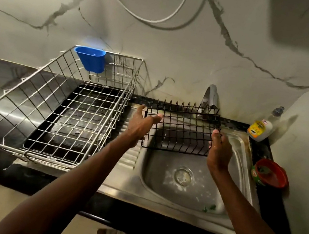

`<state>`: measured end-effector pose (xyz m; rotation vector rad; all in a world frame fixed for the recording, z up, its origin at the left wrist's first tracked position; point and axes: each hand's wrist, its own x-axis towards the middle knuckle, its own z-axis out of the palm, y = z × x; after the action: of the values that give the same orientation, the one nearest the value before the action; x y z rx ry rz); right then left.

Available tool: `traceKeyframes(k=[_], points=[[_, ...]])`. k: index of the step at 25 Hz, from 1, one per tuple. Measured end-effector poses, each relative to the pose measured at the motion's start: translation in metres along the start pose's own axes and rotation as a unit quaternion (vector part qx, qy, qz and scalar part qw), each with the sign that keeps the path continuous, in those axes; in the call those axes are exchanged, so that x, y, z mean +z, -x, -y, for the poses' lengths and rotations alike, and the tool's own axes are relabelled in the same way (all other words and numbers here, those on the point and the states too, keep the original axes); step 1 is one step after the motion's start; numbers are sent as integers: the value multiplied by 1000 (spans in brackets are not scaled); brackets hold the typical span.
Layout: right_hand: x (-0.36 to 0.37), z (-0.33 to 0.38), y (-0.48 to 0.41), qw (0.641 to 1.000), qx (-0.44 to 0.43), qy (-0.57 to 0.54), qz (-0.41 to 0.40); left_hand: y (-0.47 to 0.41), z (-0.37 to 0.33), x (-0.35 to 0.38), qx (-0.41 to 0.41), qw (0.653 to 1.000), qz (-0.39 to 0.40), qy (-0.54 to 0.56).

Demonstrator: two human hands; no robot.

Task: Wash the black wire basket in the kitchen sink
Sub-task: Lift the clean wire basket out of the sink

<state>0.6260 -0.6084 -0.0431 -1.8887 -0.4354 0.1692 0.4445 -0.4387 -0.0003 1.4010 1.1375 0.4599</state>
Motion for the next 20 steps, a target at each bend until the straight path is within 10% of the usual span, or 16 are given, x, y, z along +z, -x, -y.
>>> traceKeyframes(k=[7,20], points=[[45,70,-7,981,-145,-125,-13,29,-35,-80,48,997,9,65],[217,234,-17,933,-192,-99,287,53,-36,-220,-10,958,-185,220]])
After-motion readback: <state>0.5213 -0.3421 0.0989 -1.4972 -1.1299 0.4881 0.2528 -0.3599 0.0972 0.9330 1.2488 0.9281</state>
